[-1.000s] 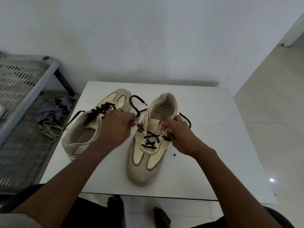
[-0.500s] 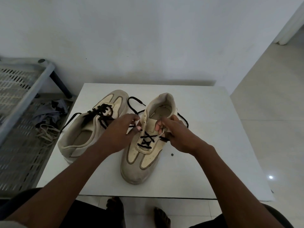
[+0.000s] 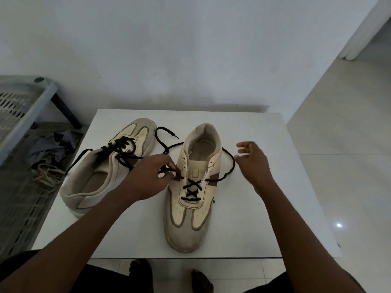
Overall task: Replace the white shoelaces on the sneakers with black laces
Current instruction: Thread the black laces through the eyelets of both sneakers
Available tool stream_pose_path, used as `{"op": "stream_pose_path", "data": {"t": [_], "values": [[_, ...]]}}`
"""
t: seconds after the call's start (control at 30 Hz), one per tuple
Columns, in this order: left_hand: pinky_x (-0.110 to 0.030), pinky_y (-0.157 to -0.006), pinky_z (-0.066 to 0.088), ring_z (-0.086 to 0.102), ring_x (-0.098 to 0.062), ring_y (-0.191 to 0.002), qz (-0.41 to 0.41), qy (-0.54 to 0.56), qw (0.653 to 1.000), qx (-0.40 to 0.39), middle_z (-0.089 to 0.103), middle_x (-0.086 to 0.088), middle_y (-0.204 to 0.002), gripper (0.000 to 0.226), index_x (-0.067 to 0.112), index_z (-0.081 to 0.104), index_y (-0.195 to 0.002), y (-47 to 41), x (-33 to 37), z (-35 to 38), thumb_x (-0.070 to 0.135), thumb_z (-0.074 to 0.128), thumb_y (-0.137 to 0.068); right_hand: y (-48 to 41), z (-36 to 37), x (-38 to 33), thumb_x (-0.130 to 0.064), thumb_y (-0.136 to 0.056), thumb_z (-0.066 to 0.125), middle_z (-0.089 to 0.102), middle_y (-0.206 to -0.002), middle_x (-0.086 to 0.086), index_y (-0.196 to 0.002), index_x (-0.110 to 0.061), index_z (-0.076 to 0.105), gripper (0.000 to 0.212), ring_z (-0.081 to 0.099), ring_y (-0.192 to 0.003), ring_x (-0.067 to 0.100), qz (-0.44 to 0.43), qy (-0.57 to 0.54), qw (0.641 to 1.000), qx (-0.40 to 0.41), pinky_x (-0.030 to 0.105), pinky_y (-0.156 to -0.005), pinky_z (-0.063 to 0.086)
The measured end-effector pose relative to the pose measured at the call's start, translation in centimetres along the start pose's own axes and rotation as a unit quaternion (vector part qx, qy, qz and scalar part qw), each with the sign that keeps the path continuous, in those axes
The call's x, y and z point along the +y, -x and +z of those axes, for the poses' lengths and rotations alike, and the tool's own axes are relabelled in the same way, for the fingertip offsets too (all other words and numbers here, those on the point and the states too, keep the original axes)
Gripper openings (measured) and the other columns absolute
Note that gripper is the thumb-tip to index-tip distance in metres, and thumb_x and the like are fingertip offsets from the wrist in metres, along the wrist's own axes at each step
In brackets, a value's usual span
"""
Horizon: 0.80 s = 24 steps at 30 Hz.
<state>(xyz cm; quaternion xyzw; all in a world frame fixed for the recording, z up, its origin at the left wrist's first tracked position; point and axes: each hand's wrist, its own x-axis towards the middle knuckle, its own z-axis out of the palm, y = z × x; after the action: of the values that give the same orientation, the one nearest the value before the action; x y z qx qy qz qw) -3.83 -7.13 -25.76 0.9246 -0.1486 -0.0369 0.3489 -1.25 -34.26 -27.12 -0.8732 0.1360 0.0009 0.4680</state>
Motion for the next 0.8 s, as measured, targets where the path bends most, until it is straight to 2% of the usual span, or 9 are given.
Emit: {"op": "stream_pose_path", "data": {"t": [0.07,0.13,0.27,0.33,0.4,0.5,0.63,0.73,0.8], "values": [[-0.018,-0.071,0.043,0.060,-0.010,-0.086,-0.007,0.008,0.999,0.034,0.066,0.002,-0.089,0.010,0.016,0.062,-0.086,-0.1,0.4,0.1,0.006,0.062,-0.087,-0.1,1.1,1.3,-0.025,-0.088,0.066,0.057,-0.124,0.009,-0.127,-0.015,0.052,0.043,0.055,-0.114,0.025,0.026,0.123,0.992,-0.025,0.036,-0.094,0.045],[-0.016,-0.078,0.041,0.058,-0.012,-0.091,-0.006,0.014,0.996,0.084,0.065,0.001,-0.094,0.008,0.013,0.061,-0.091,-0.5,0.5,0.2,0.007,0.057,-0.089,0.4,2.4,1.8,-0.032,-0.088,0.066,0.053,-0.124,0.012,-0.128,-0.013,0.051,0.047,0.050,-0.116,0.030,0.007,0.202,0.978,-0.044,0.041,-0.095,0.044],[-0.005,-0.080,0.035,0.053,-0.009,-0.092,0.033,-0.008,0.986,0.161,0.061,0.003,-0.096,0.017,0.010,0.061,-0.099,-0.9,1.4,0.7,0.009,0.050,-0.087,1.5,3.7,1.7,-0.016,-0.089,0.062,0.061,-0.106,0.011,-0.115,-0.010,0.052,0.028,0.058,-0.097,0.027,-0.025,0.224,0.974,0.000,0.036,-0.078,0.048],[-0.004,-0.081,0.034,0.050,-0.005,-0.090,0.067,-0.021,0.982,0.175,0.059,0.005,-0.096,0.016,0.009,0.061,-0.099,-0.9,2.1,1.0,0.009,0.052,-0.086,1.4,3.7,1.8,-0.007,-0.088,0.060,0.064,-0.100,0.013,-0.115,-0.007,0.052,0.029,0.061,-0.089,0.027,0.005,0.179,0.984,0.008,0.033,-0.073,0.048],[-0.003,-0.081,0.035,0.050,-0.004,-0.088,0.093,-0.017,0.980,0.176,0.060,0.005,-0.095,0.015,0.007,0.061,-0.098,-1.0,2.7,1.2,0.001,0.057,-0.085,0.8,2.9,1.8,-0.006,-0.086,0.058,0.066,-0.103,0.015,-0.115,-0.004,0.056,0.029,0.062,-0.093,0.027,0.062,0.096,0.993,0.034,0.033,-0.077,0.050],[-0.005,-0.072,0.041,0.057,-0.001,-0.083,0.083,0.049,0.979,0.179,0.065,0.006,-0.086,0.011,0.011,0.062,-0.091,-1.2,3.7,0.9,0.003,0.056,-0.087,0.1,0.6,0.1,-0.006,-0.091,0.054,0.069,-0.102,0.010,-0.095,-0.014,0.068,0.017,0.063,-0.090,0.020,0.110,-0.120,0.984,0.070,0.034,-0.085,0.054],[-0.015,-0.071,0.049,0.067,-0.004,-0.082,-0.016,0.247,0.961,0.126,0.071,0.002,-0.084,0.013,0.010,0.063,-0.092,-1.4,5.2,0.4,0.009,0.051,-0.097,2.0,-1.6,-4.9,0.002,-0.097,0.048,0.063,-0.087,0.002,-0.087,-0.009,0.066,0.024,0.059,-0.075,0.011,0.019,-0.377,0.926,0.002,0.030,-0.077,0.055],[-0.030,-0.079,0.053,0.068,-0.020,-0.090,-0.044,0.372,0.926,0.044,0.073,-0.008,-0.093,0.027,0.006,0.064,-0.100,-1.4,6.1,0.3,0.019,0.041,-0.102,3.8,-1.8,-7.2,0.003,-0.096,0.048,0.060,-0.077,-0.002,-0.086,-0.010,0.064,0.023,0.055,-0.068,0.007,-0.073,-0.435,0.896,-0.056,0.025,-0.065,0.052],[-0.037,-0.085,0.052,0.068,-0.026,-0.097,-0.054,0.428,0.902,-0.022,0.073,-0.010,-0.100,0.039,0.006,0.064,-0.104,-1.4,6.5,0.5,0.033,0.036,-0.100,4.5,-1.7,-7.9,0.002,-0.094,0.050,0.060,-0.076,0.000,-0.083,-0.013,0.066,0.024,0.052,-0.068,0.009,-0.113,-0.485,0.858,-0.125,0.022,-0.058,0.044]]}}
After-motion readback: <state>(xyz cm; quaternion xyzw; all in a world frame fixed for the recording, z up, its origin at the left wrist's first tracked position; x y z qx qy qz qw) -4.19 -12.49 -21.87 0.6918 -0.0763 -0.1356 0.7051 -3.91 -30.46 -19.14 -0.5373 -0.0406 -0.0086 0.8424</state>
